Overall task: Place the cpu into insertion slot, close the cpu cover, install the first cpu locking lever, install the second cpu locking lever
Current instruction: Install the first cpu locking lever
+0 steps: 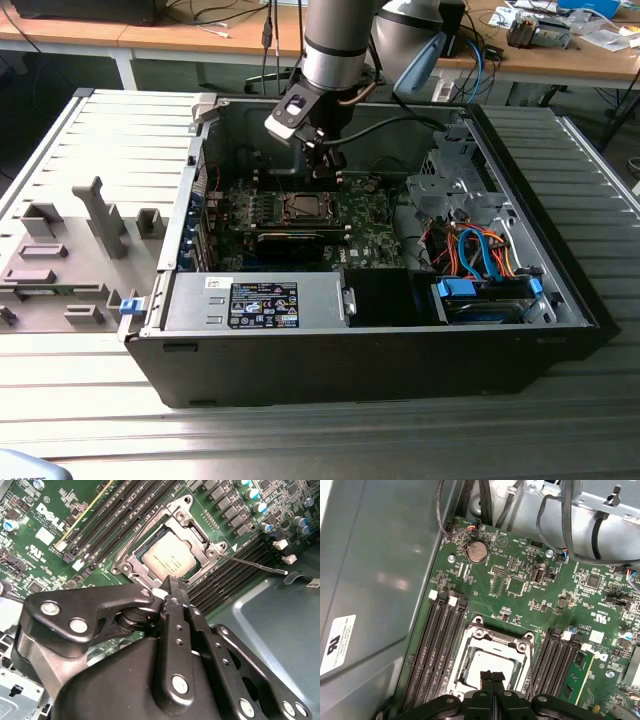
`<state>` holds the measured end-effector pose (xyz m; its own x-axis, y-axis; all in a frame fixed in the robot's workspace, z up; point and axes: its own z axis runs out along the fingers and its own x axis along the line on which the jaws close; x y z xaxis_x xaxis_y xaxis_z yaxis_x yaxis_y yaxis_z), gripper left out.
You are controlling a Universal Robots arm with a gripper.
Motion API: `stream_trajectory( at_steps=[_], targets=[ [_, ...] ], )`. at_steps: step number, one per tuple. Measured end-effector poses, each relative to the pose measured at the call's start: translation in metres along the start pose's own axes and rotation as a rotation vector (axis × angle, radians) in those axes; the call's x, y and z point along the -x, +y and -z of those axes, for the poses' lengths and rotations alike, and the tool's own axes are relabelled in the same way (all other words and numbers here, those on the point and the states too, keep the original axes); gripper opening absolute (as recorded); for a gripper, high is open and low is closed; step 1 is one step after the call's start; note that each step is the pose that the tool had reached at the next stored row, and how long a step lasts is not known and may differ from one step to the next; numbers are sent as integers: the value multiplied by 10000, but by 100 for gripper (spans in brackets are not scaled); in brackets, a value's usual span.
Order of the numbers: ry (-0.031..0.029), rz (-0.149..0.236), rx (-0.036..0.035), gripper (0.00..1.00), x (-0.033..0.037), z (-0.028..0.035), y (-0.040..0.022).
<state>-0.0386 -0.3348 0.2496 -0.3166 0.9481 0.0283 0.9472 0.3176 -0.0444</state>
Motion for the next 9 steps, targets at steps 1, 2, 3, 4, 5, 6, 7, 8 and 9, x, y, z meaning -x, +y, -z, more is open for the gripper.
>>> stream_trajectory(
  at_steps=[1, 2, 3, 4, 5, 6, 7, 8, 9],
  targets=[
    [-1, 26, -1, 11, 0, 0, 0],
    [-2, 54, -2, 11, 0, 0, 0],
    [-4, 80, -2, 11, 0, 0, 0],
    [-6, 121, -3, 11, 0, 0, 0],
    [-7, 155, -4, 11, 0, 0, 0],
    [-8, 171, -5, 11, 0, 0, 0],
    [-9, 193, -6, 11, 0, 0, 0],
    [-10, 226, -6, 11, 0, 0, 0],
    [-11, 257, -7, 11, 0, 0, 0]
  ],
)
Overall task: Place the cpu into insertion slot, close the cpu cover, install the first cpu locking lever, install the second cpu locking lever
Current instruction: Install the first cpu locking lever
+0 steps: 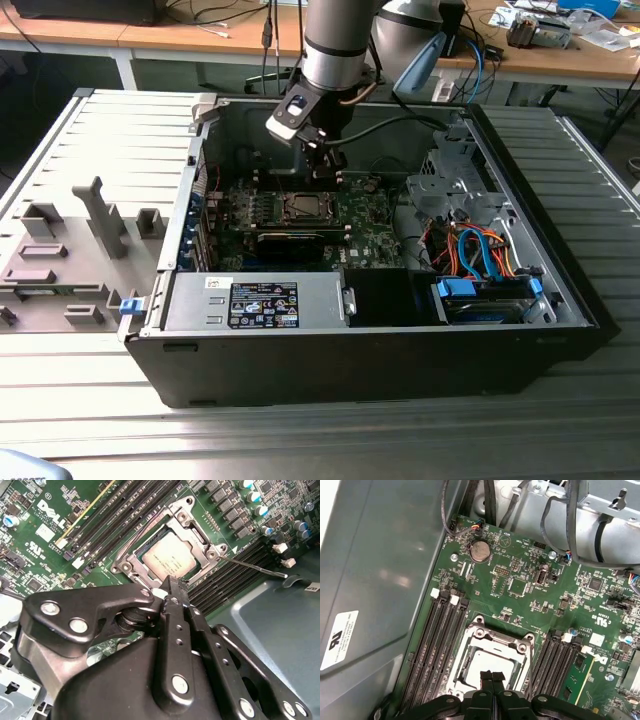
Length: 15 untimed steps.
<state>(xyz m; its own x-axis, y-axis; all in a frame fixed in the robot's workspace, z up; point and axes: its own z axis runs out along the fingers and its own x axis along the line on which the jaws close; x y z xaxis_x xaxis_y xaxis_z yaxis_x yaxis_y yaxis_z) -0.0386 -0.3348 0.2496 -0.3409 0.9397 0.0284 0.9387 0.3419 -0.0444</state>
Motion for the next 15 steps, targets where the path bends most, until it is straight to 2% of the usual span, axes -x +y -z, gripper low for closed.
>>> stream_trajectory(
  at_steps=[15],
  targets=[
    [-6, 142, -4, 11, 0, 0, 0]
  ],
)
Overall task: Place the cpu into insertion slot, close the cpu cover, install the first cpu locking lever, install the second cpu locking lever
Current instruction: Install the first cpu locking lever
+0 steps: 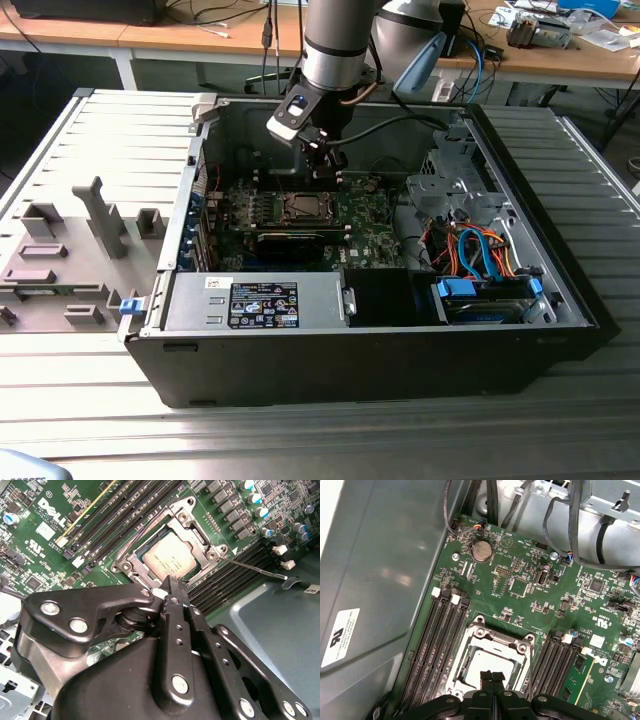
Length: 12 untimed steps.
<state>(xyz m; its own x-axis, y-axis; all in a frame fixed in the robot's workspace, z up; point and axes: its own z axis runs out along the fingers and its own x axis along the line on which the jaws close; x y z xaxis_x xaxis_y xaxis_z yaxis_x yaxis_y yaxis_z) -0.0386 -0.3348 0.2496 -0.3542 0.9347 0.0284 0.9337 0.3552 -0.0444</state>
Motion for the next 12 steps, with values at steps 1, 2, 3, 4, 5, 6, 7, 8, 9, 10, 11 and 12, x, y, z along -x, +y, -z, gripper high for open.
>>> stream_trajectory(
  at_steps=[1, 2, 3, 4, 5, 6, 7, 8, 9, 10, 11, 12],
  targets=[
    [-1, 11, 0, 11, 0, 0, 0],
    [-1, 19, 0, 11, 0, 0, 0],
    [-1, 25, -1, 11, 0, 0, 0],
    [-2, 31, 0, 11, 0, 0, 0],
    [-2, 39, -1, 11, 0, 0, 0],
    [-3, 50, -1, 11, 0, 0, 0],
    [-3, 63, -2, 11, 0, 0, 0],
    [-4, 73, -2, 11, 0, 0, 0],
    [-4, 78, -2, 11, 0, 0, 0],
    [-4, 84, -2, 11, 0, 0, 0],
    [-4, 91, -3, 11, 0, 0, 0],
    [-4, 97, -2, 11, 0, 0, 0]
  ],
)
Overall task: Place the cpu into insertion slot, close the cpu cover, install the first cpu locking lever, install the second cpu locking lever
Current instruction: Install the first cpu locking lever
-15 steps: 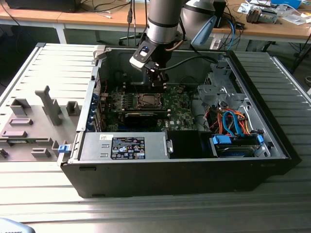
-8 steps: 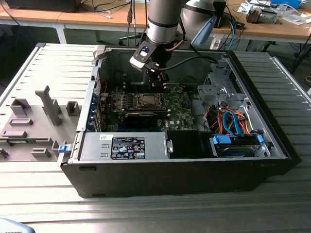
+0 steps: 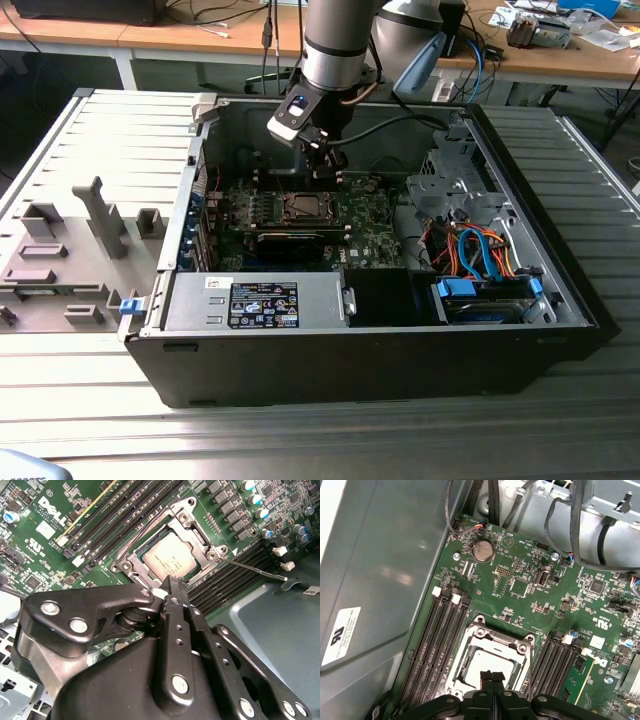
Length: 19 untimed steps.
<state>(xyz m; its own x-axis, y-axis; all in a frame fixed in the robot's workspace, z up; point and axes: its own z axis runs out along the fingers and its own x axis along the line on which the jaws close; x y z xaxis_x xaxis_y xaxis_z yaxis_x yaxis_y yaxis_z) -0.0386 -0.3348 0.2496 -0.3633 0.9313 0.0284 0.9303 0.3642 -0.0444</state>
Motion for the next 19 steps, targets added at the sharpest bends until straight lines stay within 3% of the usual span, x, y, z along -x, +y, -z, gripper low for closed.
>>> stream_trajectory(
  at_steps=[19],
  targets=[
    [-7, 165, -5, 11, 0, 0, 0]
  ],
)
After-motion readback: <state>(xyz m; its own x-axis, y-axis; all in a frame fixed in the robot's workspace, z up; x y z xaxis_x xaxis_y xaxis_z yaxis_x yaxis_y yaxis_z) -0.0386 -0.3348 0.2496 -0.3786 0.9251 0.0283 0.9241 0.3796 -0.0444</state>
